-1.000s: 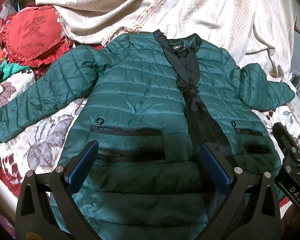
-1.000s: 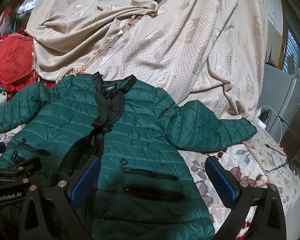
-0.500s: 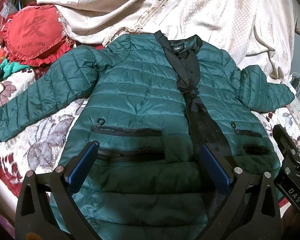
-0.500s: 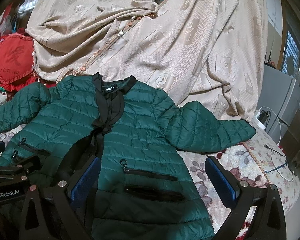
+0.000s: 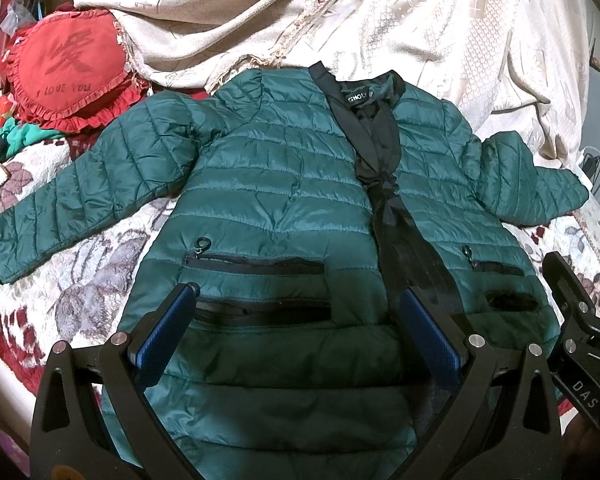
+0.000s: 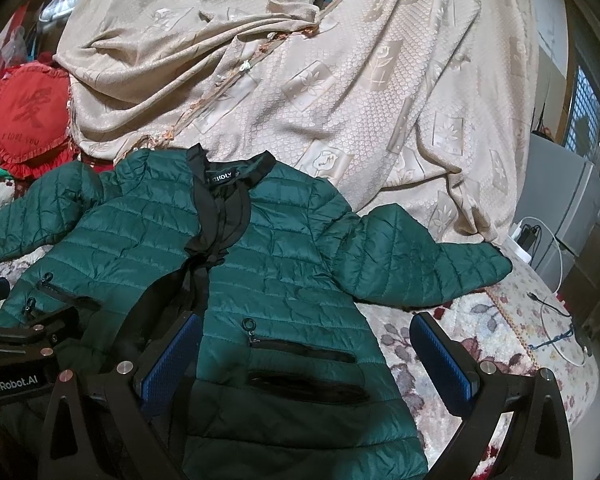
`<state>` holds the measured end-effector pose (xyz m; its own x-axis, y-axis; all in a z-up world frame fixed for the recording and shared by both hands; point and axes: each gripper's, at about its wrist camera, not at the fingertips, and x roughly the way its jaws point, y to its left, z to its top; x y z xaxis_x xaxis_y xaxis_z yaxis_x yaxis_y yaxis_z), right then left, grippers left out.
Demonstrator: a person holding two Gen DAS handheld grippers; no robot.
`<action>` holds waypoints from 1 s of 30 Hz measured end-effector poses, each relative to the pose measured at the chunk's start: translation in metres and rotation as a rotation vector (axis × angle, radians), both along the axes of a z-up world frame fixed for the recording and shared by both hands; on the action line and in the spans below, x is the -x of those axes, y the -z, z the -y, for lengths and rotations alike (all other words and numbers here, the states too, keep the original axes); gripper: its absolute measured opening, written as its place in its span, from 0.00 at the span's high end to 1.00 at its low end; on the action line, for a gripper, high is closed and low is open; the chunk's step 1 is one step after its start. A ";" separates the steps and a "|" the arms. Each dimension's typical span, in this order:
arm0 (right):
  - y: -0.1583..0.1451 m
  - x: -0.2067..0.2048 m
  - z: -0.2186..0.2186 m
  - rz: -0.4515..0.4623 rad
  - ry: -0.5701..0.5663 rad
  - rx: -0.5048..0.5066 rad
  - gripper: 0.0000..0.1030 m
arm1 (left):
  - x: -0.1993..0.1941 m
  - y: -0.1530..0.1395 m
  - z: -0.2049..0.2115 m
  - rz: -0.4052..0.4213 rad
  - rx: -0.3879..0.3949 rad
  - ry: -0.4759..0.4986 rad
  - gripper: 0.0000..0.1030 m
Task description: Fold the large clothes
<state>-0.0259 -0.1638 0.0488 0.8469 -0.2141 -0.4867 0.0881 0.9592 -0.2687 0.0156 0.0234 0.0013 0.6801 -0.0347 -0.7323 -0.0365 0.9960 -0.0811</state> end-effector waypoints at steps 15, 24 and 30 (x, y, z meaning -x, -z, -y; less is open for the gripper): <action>0.004 -0.003 -0.010 -0.006 -0.004 0.005 0.00 | 0.001 -0.002 -0.001 -0.002 0.000 0.000 0.01; -0.006 0.002 -0.013 0.008 0.002 0.047 0.00 | -0.004 0.000 -0.004 -0.007 -0.010 -0.006 0.01; -0.011 0.005 0.005 -0.004 0.024 0.071 0.00 | -0.008 -0.002 -0.012 -0.014 0.006 -0.019 0.01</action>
